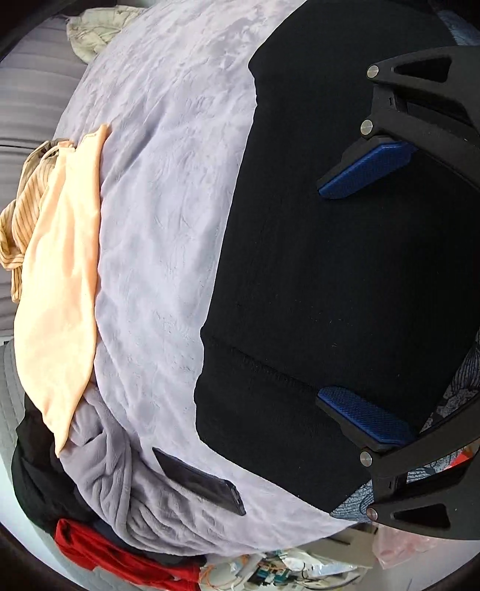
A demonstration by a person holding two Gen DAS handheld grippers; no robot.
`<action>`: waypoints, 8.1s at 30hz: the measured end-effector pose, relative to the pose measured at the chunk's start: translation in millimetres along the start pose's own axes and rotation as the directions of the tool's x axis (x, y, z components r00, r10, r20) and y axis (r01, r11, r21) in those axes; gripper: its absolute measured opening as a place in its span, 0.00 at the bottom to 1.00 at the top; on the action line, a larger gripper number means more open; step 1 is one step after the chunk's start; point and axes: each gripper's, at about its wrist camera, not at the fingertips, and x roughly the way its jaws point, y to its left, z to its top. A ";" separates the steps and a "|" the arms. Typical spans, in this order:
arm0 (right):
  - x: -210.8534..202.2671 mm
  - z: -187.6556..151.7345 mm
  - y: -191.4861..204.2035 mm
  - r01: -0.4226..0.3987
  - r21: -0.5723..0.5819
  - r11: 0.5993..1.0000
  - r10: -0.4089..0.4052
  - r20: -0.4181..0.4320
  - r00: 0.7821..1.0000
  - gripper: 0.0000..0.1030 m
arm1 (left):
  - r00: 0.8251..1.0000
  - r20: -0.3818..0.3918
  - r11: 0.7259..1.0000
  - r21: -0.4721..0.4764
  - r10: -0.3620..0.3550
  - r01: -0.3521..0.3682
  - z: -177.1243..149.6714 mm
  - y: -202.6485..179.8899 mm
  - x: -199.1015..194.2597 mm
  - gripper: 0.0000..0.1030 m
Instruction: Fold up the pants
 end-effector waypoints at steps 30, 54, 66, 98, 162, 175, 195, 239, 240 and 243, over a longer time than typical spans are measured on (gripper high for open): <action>28.6 -47.6 200.4 -0.110 -0.468 0.877 0.103 -0.040 0.994 0.99 | 0.995 0.008 0.984 -0.151 0.097 -0.095 -19.6 107.4 -13.3 0.99; 30.2 -14.6 287.9 -0.311 -0.716 0.625 0.330 -0.118 0.937 1.00 | 0.997 0.031 0.987 -0.146 0.067 -0.062 -19.8 130.7 -14.9 0.99; 58.6 -36.4 309.2 -0.372 -0.751 0.546 0.279 -0.255 0.926 1.00 | 0.999 0.025 0.987 -0.162 0.024 -0.019 -24.9 155.9 -12.8 0.99; 30.8 -14.6 94.7 -0.055 -0.559 0.828 0.012 -0.081 0.997 1.00 | 0.976 0.020 0.953 0.218 -0.218 0.208 -25.7 -25.9 -51.5 0.99; -173.0 -61.4 -73.1 0.254 -0.088 0.963 -0.194 0.428 0.883 0.16 | 0.912 -0.069 0.883 0.230 -0.404 0.409 -58.9 -242.3 -96.6 1.00; -43.7 -93.2 122.8 0.350 -0.548 0.760 -0.144 0.383 0.912 0.16 | 0.946 0.002 0.943 -0.069 -0.325 0.324 -6.4 -75.5 -53.0 1.00; -110.6 -97.2 32.2 -0.130 -0.421 0.898 0.147 0.010 0.989 0.85 | 0.847 -0.072 0.781 0.351 -0.527 0.516 -69.3 -165.7 -130.8 1.00; -44.3 -54.7 78.2 -0.031 -0.638 0.770 0.033 -0.009 0.999 0.94 | 0.948 -0.044 0.926 0.206 -0.315 0.317 -59.8 -110.2 -70.7 1.00; -30.2 -50.4 83.2 -0.053 -0.623 0.780 0.027 -0.050 0.998 0.96 | 0.940 -0.064 0.921 0.190 -0.335 0.341 -58.3 -104.6 -65.9 1.00; -6.9 -41.3 91.7 -0.074 -0.554 0.830 0.044 -0.068 0.997 1.00 | 0.931 -0.085 0.922 0.137 -0.354 0.363 -56.1 -89.5 -60.3 1.00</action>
